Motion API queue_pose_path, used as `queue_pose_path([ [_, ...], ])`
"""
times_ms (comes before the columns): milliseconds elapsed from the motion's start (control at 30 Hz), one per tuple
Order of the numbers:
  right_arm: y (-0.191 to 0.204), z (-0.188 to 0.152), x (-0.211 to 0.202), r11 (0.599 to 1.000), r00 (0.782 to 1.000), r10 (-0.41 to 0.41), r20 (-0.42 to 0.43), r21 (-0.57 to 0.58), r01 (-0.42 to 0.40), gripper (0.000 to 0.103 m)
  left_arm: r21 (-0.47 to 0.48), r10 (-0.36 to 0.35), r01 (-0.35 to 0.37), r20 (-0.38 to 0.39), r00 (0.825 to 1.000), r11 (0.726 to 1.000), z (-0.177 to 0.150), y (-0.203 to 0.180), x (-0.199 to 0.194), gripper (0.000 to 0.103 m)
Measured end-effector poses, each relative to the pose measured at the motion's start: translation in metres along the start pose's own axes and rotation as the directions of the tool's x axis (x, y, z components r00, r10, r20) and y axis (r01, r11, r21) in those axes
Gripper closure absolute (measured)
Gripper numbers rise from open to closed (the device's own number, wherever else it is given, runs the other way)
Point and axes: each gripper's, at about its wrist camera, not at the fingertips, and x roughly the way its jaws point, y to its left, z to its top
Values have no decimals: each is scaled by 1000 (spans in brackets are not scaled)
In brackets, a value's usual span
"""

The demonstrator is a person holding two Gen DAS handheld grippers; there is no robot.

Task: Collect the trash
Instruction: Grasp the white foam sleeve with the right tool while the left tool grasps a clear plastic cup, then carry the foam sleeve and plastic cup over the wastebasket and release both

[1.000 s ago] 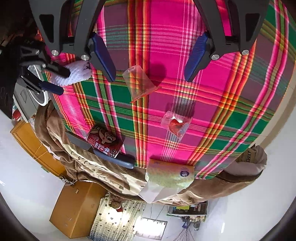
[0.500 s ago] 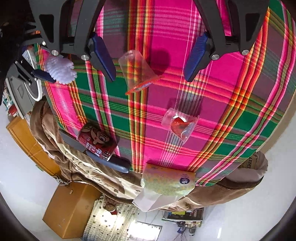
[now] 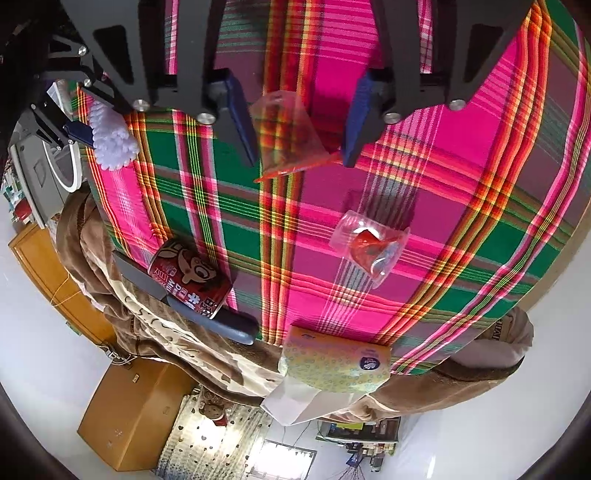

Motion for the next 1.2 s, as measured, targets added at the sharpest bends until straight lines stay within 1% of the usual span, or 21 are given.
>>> queue_pose_path([
  [67, -2, -1, -1, 1000, 1000, 3, 7, 11, -3, 53, 4, 0, 0, -2, 1000, 1000, 0, -2, 1, 62],
  [200, -5, -3, -3, 999, 1000, 2, 19, 36, -3, 61, 5, -11, 11, 4, 1000, 1000, 0, -4, 1, 62],
  [333, -8, -3, -6, 998, 999, -2, 35, 62, 0, 65, 0, -16, 16, 12, 1000, 1000, 0, -5, -1, 62],
  [400, -10, -3, -8, 997, 999, 0, 43, 77, -3, 66, 20, -5, 5, 25, 1000, 1000, 0, -9, -5, 62],
  [467, -12, -3, -9, 996, 999, -3, 45, 93, -2, 66, 39, 1, -2, 35, 999, 999, -1, -14, -8, 62],
  [533, -14, -3, -9, 994, 999, 2, 47, 110, -7, 67, 39, -18, 17, 33, 999, 999, -1, -17, -10, 62],
  [967, -29, -7, -30, 982, 996, 4, 91, 189, -21, 67, 96, -62, 56, 61, 996, 994, -4, -48, -30, 62],
  [1200, -44, -11, -47, 971, 993, -33, 115, 237, 5, 67, 142, -97, 86, 74, 993, 986, -6, -73, -40, 62],
])
